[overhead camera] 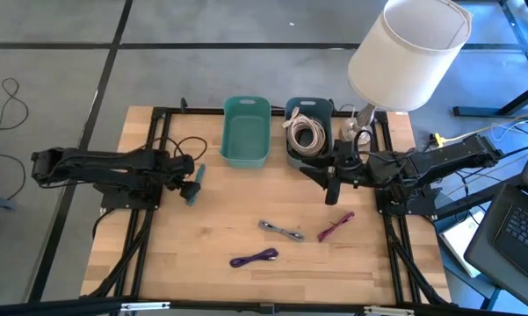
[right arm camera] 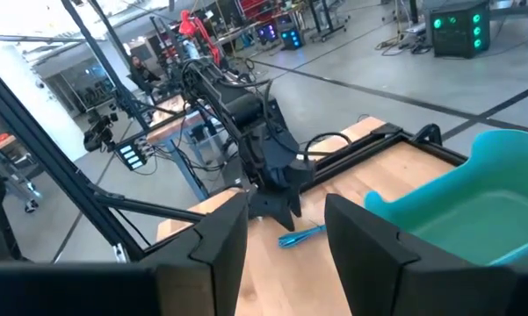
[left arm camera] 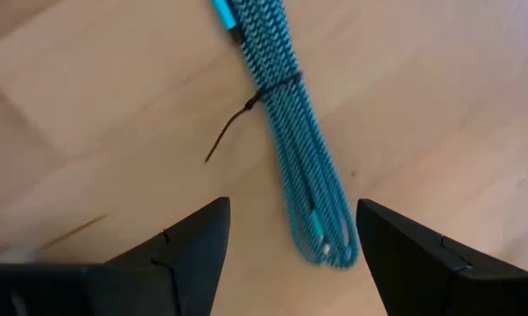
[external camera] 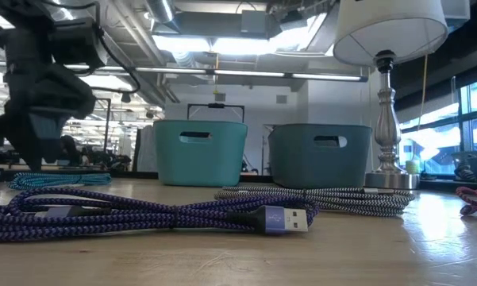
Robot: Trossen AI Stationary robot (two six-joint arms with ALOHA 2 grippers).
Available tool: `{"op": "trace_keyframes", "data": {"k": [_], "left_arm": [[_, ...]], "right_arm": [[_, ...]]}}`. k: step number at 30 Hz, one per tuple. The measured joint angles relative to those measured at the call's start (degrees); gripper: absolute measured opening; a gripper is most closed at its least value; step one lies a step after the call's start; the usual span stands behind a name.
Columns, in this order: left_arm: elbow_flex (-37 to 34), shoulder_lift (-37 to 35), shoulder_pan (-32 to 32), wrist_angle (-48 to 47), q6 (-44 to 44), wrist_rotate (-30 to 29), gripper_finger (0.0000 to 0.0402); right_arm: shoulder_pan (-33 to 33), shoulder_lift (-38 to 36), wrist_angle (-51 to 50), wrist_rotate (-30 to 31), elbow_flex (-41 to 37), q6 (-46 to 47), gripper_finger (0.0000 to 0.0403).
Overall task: Pick & Place USB Port
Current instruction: Put the blue USB cable into the green bin
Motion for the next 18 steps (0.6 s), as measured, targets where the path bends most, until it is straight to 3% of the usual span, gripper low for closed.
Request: {"op": "trace_keyframes", "data": {"k": [9, 18], "left_arm": [[-0.46, 3.83, 0.5, 8.09, 2.31, -6.09, 0.0242], [-0.46, 13.23, 2.05, 12.86, 5.31, -7.99, 0.0242]], "right_arm": [[0.0, 0.02, 0.0, 0.0, 0.0, -0.02, 0.0158], [0.0, 0.04, 0.15, 0.0, 0.0, -0.17, 0.0158]]}}
